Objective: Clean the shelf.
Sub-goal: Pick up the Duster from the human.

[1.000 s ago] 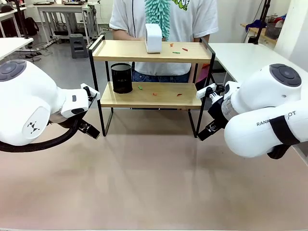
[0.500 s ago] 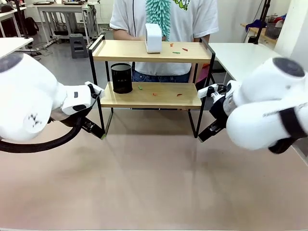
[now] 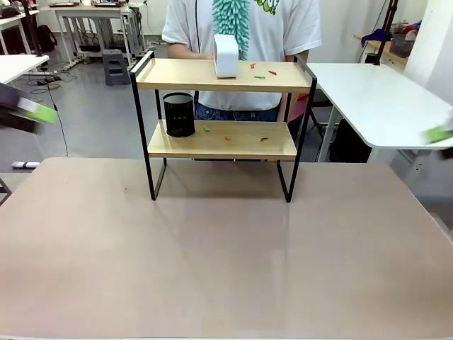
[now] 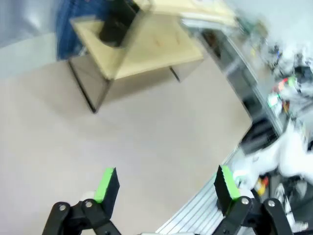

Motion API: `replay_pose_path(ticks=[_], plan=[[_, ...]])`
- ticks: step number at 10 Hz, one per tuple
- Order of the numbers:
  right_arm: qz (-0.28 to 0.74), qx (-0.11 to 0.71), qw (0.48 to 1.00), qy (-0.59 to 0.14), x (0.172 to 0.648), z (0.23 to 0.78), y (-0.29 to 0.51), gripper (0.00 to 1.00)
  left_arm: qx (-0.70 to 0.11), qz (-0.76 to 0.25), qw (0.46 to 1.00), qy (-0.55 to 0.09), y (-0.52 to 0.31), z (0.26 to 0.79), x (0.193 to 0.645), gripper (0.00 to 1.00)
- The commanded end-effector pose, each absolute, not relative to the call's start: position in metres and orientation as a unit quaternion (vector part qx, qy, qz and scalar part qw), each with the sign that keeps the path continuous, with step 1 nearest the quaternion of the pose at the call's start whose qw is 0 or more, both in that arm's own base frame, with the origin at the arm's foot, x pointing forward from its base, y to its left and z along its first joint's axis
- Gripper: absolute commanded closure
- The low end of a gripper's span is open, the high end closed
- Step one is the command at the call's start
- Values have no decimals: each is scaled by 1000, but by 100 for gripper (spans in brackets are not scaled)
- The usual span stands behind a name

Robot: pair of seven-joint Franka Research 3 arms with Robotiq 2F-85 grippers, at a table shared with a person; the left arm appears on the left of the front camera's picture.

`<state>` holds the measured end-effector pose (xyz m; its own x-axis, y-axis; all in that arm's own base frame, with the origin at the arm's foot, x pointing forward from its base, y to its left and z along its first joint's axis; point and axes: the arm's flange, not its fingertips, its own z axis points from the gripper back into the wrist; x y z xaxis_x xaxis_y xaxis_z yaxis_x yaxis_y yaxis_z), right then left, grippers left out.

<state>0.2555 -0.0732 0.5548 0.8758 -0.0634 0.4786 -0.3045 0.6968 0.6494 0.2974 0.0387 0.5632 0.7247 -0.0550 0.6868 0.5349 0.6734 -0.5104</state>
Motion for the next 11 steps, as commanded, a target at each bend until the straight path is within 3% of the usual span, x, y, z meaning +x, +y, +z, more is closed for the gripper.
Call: replay_pose_path(ticks=[1, 2, 3, 4, 5, 11], plan=[[-178, 565, 730, -340, 193, 467, -196, 0, -427, 14, 790, -439, 142, 462, 202, 0], [-225, 576, 714, -328, 193, 436, -211, 0, -449, 81, 764, -457, 171, 433, 194, 0], [-256, 552, 728, -316, 206, 414, -205, 0, -472, 151, 757, -426, 187, 404, 204, 0], [-71, 476, 833, -272, 192, 509, -200, 0, -467, 185, 778, -378, 186, 387, 226, 0], [-71, 476, 833, -272, 192, 509, -200, 0, -435, 73, 800, -407, 236, 506, 219, 0], [-71, 476, 833, -272, 192, 509, -200, 0, -435, 73, 800, -407, 236, 506, 219, 0]])
